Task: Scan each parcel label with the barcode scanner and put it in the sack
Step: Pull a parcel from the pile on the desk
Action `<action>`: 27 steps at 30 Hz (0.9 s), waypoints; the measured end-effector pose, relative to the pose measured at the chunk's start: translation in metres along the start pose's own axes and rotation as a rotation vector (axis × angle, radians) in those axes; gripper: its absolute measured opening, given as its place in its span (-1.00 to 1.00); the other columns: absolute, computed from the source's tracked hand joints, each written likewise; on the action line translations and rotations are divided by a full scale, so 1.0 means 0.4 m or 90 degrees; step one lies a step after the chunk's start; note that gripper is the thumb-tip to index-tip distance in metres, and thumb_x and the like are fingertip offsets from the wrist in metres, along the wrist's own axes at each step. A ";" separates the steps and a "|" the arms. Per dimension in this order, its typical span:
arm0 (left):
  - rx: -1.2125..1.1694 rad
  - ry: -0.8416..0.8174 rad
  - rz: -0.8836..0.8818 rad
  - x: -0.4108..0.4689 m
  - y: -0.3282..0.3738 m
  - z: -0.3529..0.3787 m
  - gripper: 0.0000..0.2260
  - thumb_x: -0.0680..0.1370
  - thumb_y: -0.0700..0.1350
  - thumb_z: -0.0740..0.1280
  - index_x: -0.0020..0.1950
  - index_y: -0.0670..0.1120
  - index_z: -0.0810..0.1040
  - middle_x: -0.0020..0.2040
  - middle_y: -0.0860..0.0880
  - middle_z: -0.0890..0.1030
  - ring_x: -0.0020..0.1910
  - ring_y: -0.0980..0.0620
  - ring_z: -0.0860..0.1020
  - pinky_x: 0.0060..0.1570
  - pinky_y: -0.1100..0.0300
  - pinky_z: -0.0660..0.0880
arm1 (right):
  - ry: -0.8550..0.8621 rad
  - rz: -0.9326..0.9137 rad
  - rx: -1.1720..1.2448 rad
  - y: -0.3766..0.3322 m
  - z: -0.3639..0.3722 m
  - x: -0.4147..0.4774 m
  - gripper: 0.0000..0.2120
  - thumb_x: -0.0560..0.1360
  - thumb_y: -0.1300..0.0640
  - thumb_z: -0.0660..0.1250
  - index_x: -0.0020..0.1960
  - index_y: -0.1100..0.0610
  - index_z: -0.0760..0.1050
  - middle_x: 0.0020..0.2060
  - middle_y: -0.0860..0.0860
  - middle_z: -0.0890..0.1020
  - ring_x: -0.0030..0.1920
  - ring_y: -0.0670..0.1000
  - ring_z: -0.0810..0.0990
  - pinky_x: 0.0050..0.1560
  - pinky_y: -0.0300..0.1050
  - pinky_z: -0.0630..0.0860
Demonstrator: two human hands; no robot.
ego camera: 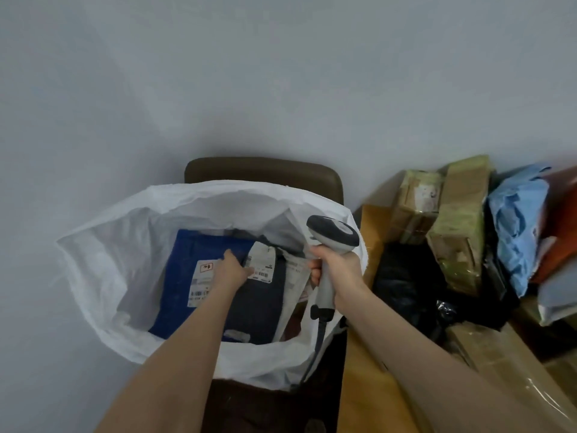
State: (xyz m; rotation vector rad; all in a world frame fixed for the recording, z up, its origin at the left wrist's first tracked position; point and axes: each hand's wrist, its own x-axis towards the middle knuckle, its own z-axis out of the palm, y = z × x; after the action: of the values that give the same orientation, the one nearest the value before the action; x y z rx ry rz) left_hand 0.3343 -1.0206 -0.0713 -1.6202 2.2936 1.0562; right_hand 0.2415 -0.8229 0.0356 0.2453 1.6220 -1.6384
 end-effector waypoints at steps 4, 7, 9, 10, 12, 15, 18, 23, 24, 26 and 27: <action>0.072 0.050 0.089 -0.006 0.054 -0.001 -0.36 0.54 -0.07 0.37 0.52 -0.19 0.15 0.43 -0.29 0.25 0.39 -0.27 0.27 0.32 -0.07 0.29 | 0.027 0.004 0.014 -0.006 -0.017 -0.003 -0.93 0.50 0.23 0.39 -0.13 0.24 0.55 -0.42 0.09 0.58 -0.43 -0.01 0.51 -0.30 -0.15 0.52; 0.066 0.086 0.175 -0.054 0.111 -0.005 -0.57 0.56 -0.12 0.32 0.40 -0.14 0.33 0.36 -0.21 0.33 0.31 -0.21 0.34 0.21 -0.05 0.38 | 0.032 -0.004 0.020 -0.013 -0.038 -0.029 -0.90 0.50 0.22 0.39 -0.04 0.25 0.55 -0.40 0.10 0.58 -0.46 -0.03 0.51 -0.36 -0.18 0.52; 0.066 0.105 0.211 -0.099 0.154 -0.006 -0.64 0.57 -0.12 0.30 0.35 -0.10 0.37 0.31 -0.16 0.37 0.24 -0.14 0.41 0.11 0.01 0.44 | 0.034 -0.010 0.033 -0.017 -0.059 -0.056 -0.89 0.51 0.21 0.39 -0.02 0.25 0.55 -0.42 0.09 0.58 -0.49 -0.04 0.50 -0.38 -0.18 0.51; 0.062 0.111 0.224 -0.125 0.174 -0.005 -0.66 0.57 -0.12 0.29 0.34 -0.09 0.38 0.30 -0.13 0.38 0.20 -0.11 0.43 0.04 0.06 0.46 | 0.038 -0.014 0.039 -0.017 -0.073 -0.074 -0.89 0.51 0.20 0.39 -0.03 0.25 0.54 -0.43 0.10 0.58 -0.50 -0.04 0.50 -0.39 -0.18 0.51; 0.067 0.124 0.244 -0.181 0.212 -0.002 -0.66 0.57 -0.15 0.28 0.35 -0.07 0.38 0.30 -0.10 0.38 0.18 -0.07 0.45 -0.03 0.15 0.41 | 0.040 -0.024 0.050 -0.022 -0.111 -0.113 -0.86 0.51 0.21 0.39 -0.02 0.29 0.55 -0.44 0.11 0.57 -0.52 -0.03 0.49 -0.42 -0.18 0.50; 0.071 0.147 0.260 -0.280 0.257 0.014 -0.64 0.58 -0.16 0.28 0.37 -0.10 0.37 0.31 -0.11 0.38 0.23 -0.09 0.44 0.03 0.15 0.39 | 0.030 -0.034 0.082 -0.021 -0.192 -0.184 -0.86 0.49 0.22 0.41 -0.07 0.31 0.54 -0.47 0.12 0.55 -0.53 -0.01 0.48 -0.40 -0.15 0.50; 0.048 0.157 0.292 -0.397 0.296 0.060 -0.61 0.56 -0.15 0.31 0.38 -0.10 0.37 0.34 -0.14 0.38 0.26 -0.12 0.44 0.19 0.06 0.40 | 0.022 -0.049 0.107 -0.008 -0.307 -0.269 -0.88 0.49 0.24 0.40 -0.15 0.28 0.52 -0.47 0.13 0.55 -0.52 -0.01 0.47 -0.44 -0.18 0.48; 0.049 0.143 0.344 -0.635 0.357 0.209 -0.61 0.55 -0.12 0.34 0.37 -0.08 0.40 0.31 -0.13 0.40 0.25 -0.12 0.46 0.20 0.04 0.42 | 0.014 -0.043 0.152 0.055 -0.544 -0.409 -0.88 0.50 0.21 0.40 -0.12 0.26 0.52 -0.47 0.10 0.55 -0.48 -0.01 0.48 -0.43 -0.19 0.47; 0.053 0.139 0.353 -0.683 0.370 0.242 -0.60 0.54 -0.11 0.34 0.37 -0.08 0.40 0.30 -0.12 0.41 0.26 -0.12 0.46 0.21 0.03 0.42 | 0.015 -0.037 0.164 0.069 -0.590 -0.432 -0.88 0.50 0.20 0.41 -0.10 0.26 0.53 -0.49 0.08 0.55 -0.48 -0.02 0.49 -0.41 -0.19 0.47; 0.068 0.116 0.368 -0.776 0.400 0.307 -0.60 0.54 -0.10 0.34 0.37 -0.09 0.41 0.29 -0.12 0.43 0.26 -0.11 0.46 0.23 0.03 0.42 | 0.033 -0.034 0.181 0.091 -0.681 -0.476 -0.87 0.49 0.21 0.42 -0.13 0.27 0.53 -0.52 0.07 0.54 -0.49 -0.01 0.48 -0.40 -0.17 0.47; 0.074 0.105 0.376 -0.820 0.416 0.336 -0.59 0.54 -0.10 0.34 0.37 -0.09 0.41 0.29 -0.11 0.43 0.26 -0.11 0.45 0.23 0.04 0.42 | 0.044 -0.037 0.184 0.096 -0.723 -0.495 -0.86 0.48 0.21 0.42 -0.16 0.27 0.52 -0.52 0.07 0.53 -0.49 -0.01 0.48 -0.41 -0.16 0.47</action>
State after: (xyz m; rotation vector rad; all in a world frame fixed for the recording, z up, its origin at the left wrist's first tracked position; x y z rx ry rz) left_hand 0.2875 -0.6562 0.0645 -1.0355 2.9778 0.8767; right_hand 0.2850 -0.4768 0.0870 0.4086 1.4499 -1.9283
